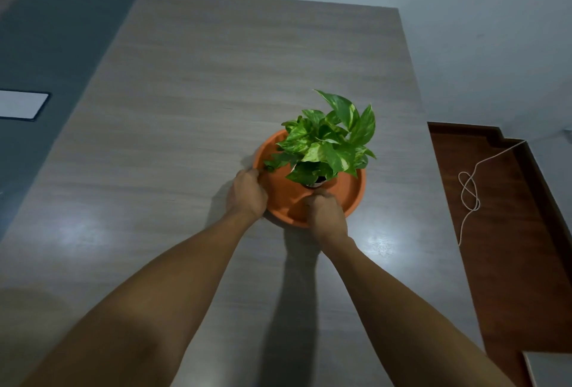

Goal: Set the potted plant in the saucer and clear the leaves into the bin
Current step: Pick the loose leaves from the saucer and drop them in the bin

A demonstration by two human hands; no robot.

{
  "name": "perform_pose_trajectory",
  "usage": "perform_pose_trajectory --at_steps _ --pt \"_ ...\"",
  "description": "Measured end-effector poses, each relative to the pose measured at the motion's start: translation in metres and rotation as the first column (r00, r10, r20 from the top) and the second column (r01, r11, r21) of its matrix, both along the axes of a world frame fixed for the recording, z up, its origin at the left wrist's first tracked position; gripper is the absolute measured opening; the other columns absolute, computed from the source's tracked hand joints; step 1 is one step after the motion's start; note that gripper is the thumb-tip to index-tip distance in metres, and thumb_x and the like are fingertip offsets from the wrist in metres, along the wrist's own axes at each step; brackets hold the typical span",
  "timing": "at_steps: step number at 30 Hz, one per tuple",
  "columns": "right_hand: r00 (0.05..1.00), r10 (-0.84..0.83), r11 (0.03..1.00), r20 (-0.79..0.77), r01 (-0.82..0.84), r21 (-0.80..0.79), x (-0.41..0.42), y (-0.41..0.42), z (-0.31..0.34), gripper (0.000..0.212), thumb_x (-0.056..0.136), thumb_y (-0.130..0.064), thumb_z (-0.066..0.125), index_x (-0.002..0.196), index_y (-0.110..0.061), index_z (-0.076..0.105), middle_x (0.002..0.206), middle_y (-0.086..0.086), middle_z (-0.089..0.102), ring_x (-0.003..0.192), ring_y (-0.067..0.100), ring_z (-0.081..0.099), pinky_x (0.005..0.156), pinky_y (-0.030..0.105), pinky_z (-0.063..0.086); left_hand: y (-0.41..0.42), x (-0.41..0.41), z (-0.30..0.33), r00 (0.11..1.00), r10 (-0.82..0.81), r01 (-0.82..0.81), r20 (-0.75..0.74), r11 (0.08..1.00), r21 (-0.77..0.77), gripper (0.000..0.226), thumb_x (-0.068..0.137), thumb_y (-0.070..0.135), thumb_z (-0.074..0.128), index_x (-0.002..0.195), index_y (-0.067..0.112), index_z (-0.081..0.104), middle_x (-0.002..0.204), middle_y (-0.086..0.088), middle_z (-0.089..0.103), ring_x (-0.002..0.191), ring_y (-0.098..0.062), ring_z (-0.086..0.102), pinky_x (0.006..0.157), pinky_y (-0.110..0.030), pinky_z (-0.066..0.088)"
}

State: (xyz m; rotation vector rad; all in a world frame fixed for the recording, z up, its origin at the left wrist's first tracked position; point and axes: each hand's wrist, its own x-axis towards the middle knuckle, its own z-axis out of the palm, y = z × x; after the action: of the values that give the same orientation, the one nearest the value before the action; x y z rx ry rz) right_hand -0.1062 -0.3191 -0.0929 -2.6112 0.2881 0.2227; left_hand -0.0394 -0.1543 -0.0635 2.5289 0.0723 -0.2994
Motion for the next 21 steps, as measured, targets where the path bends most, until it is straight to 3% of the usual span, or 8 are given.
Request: perform_pose_trajectory --at_steps 3,7,10,13,17,21 --pt "1.000 0.008 0.997 0.012 -0.007 -0.077 -0.001 -0.002 0.000 0.025 0.085 -0.021 0.059 0.106 -0.021 0.074 0.104 0.010 0.066 0.094 0.033 0.063 0.077 0.042 0.056 0.000 -0.001 -0.002 0.999 0.054 -0.053 0.003 0.996 -0.065 0.032 0.082 0.004 0.048 0.103 0.010 0.071 0.103 -0.019 0.070 0.098 -0.040 0.065 0.084 -0.043 0.054" --pt "1.000 0.030 0.986 0.010 -0.028 -0.166 -0.002 -0.002 0.000 0.019 0.085 -0.015 0.063 0.103 -0.010 0.068 0.100 0.014 0.065 0.093 0.037 0.062 0.077 0.042 0.053 0.000 -0.009 -0.001 0.985 0.173 -0.175 -0.026 0.970 -0.170 0.034 0.085 0.002 0.048 0.106 0.014 0.072 0.101 -0.017 0.074 0.099 -0.037 0.065 0.088 -0.042 0.055" --pt "0.998 -0.010 0.993 0.057 0.017 -0.119 -0.008 -0.006 0.002 0.025 0.084 -0.013 0.065 0.109 -0.007 0.066 0.101 0.018 0.065 0.091 0.040 0.062 0.076 0.042 0.052 -0.003 -0.019 0.001 0.966 0.247 -0.259 -0.080 0.941 -0.218 0.034 0.084 0.002 0.049 0.103 0.018 0.072 0.098 -0.015 0.074 0.098 -0.036 0.066 0.088 -0.041 0.056" --pt "0.995 -0.050 0.998 0.091 0.053 -0.039 -0.014 -0.010 0.007 0.036 0.083 0.003 0.051 0.115 -0.005 0.065 0.106 0.021 0.062 0.091 0.043 0.060 0.070 0.043 0.051 -0.005 -0.029 -0.009 0.935 0.298 -0.342 -0.190 0.900 -0.269 0.026 0.078 0.009 0.050 0.085 0.029 0.064 0.089 -0.010 0.073 0.084 -0.035 0.069 0.081 -0.044 0.059" --pt "0.992 -0.022 1.000 0.121 0.024 -0.010 -0.025 -0.013 0.019 0.032 0.084 0.004 0.051 0.110 -0.003 0.068 0.102 0.022 0.063 0.087 0.042 0.061 0.065 0.039 0.050 -0.010 -0.045 -0.044 0.880 0.359 -0.458 -0.312 0.815 -0.355 0.030 0.064 0.018 0.049 0.079 0.044 0.054 0.081 -0.006 0.070 0.072 -0.035 0.072 0.071 -0.049 0.062" --pt "0.989 -0.015 1.000 0.144 0.012 0.021 -0.035 -0.016 0.023 0.026 0.082 0.007 0.052 0.100 0.002 0.070 0.092 0.024 0.063 0.079 0.041 0.061 0.061 0.040 0.050 -0.034 -0.082 -0.003 0.826 0.366 -0.537 -0.429 0.743 -0.399 0.023 0.082 0.004 0.058 0.080 0.025 0.048 0.090 -0.019 0.070 0.061 -0.033 0.072 0.056 -0.043 0.063"
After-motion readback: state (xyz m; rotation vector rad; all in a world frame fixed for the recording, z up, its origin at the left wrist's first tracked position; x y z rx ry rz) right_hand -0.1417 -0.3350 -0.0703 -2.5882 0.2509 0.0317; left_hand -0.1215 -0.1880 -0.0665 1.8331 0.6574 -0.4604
